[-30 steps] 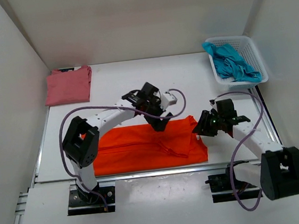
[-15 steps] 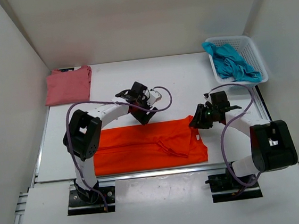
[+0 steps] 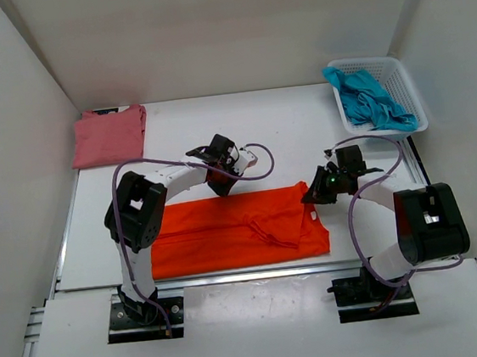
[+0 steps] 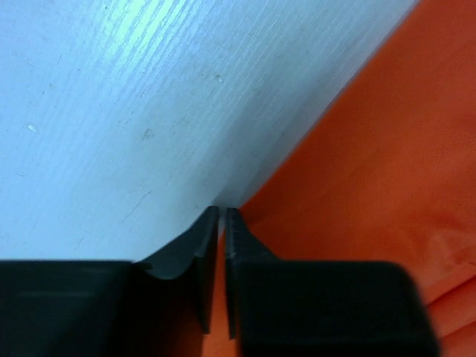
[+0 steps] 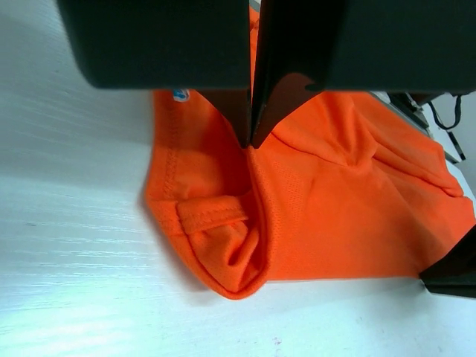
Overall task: Fold and stack the t-shirts
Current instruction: Fold the other side of the tshirt into a rectangle, then rotate the tshirt 90 degrees
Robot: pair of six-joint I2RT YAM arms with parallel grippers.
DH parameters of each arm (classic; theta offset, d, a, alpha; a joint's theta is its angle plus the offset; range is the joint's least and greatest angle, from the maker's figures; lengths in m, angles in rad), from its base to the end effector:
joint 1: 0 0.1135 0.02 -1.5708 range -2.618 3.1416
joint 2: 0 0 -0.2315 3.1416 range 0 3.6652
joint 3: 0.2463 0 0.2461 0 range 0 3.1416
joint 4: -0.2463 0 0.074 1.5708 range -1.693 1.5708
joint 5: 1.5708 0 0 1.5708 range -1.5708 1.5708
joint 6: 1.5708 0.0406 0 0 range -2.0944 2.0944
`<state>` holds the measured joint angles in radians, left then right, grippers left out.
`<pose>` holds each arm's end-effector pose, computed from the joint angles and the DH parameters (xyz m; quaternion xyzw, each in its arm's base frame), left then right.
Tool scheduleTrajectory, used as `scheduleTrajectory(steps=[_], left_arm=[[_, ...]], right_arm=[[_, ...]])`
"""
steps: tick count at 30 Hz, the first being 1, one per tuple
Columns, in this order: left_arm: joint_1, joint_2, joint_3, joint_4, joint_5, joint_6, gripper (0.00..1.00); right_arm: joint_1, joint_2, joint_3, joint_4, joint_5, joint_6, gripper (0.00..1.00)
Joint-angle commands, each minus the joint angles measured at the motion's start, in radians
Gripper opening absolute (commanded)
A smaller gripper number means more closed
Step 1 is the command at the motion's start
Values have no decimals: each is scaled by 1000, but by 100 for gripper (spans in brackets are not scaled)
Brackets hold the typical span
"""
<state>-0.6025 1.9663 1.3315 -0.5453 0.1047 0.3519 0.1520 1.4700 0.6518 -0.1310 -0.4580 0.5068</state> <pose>0.3111 -0.2191 0.1281 0.4590 0.8655 -0.0752 0.1859 0.2621 0.0583 0.1209 0.0953 0.9249 0.3008 0.2119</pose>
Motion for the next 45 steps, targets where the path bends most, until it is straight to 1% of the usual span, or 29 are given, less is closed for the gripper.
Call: scheduleTrajectory(steps=[1, 2, 3, 5, 9, 15, 18, 20, 23, 25, 27, 28, 29, 32, 34, 36, 38, 39, 41, 44, 45], left_arm=[[4, -15, -25, -8, 6, -1, 15], [9, -14, -26, -5, -2, -1, 10], [7, -15, -29, -2, -6, -4, 8], [9, -14, -20, -1, -22, -8, 0], [12, -14, -26, -2, -26, -10, 0], [10, -17, -26, -2, -39, -10, 0], [12, -12, -28, -10, -36, -2, 0], [6, -18, -31, -15, -31, 7, 1], [6, -33, -29, -21, -11, -2, 9], [3, -44, -37, -13, -14, 1, 9], [4, -50, -34, -13, -13, -2, 11], [0, -53, -29, -15, -5, -4, 11], [0, -55, -26, -21, -8, -2, 12], [1, -49, -17, -27, -2, -2, 12], [0, -46, -9, -25, -5, 4, 12], [6, -46, -12, -33, -8, -4, 12], [-3, -50, -18, -22, -11, -4, 12], [-5, -50, -17, -30, -13, -7, 12], [-5, -53, -14, -28, -13, -14, 13], [1, -60, -15, -28, -13, -13, 14], [-3, -61, -8, -30, -10, -11, 14]], right_arm=[[-20, -17, -1, 21, -24, 1, 0], [-20, -19, 0, 21, -15, -5, 0], [-23, -22, -4, 10, -16, -1, 0], [-34, -31, -7, -5, 7, -4, 0], [-75, -66, -53, -1, 1, 9, 0], [-74, -70, -76, -7, 27, 45, 0], [-69, -56, -87, 34, -5, 47, 1], [-63, -60, -81, 51, -31, 29, 22], [-66, -89, -52, 24, -2, 6, 32], [-78, -150, -38, 15, 36, 4, 33], [-91, -183, -31, 7, 76, -2, 41], [-91, -192, -17, 7, 84, -11, 50], [-101, -188, -12, 16, 93, -11, 56], [-98, -102, 46, 16, 64, -28, 62], [-89, -51, 72, 13, 79, -37, 70], [-71, 1, 95, 16, 90, -42, 73], [-71, 73, 129, 19, 90, -40, 73], [-60, 82, 138, 11, 81, -37, 73], [-45, 142, 182, -2, 79, -54, 71], [-23, 196, 236, -51, 96, -77, 65], [-16, 207, 246, -62, 97, -76, 57]])
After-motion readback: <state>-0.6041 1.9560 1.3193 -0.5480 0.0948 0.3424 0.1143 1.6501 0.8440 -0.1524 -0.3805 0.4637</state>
